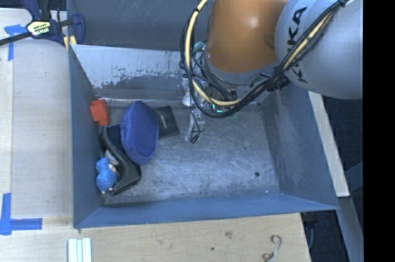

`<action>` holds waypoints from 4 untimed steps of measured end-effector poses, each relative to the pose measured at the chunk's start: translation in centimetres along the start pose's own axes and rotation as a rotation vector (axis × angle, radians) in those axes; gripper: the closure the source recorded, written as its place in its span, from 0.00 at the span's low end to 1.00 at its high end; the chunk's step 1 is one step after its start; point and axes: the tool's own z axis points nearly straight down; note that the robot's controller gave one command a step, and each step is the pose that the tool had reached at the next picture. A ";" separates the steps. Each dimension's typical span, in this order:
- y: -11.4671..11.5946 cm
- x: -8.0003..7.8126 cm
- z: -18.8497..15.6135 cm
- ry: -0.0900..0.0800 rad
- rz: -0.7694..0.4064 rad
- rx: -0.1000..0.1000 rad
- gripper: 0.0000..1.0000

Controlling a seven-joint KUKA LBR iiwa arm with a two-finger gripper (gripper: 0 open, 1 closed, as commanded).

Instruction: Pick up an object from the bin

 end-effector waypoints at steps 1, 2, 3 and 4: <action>-1.9 -4.5 15.8 -0.002 -0.301 0.001 0.00; -0.7 -3.6 12.4 -0.012 -0.665 0.002 0.00; -4.1 -5.9 12.3 -0.010 -0.791 0.004 0.00; -0.6 -6.3 15.3 -0.016 -1.139 0.006 0.00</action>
Offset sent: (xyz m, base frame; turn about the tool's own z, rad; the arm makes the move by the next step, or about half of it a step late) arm 0.0441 -0.0177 -0.1555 -0.3014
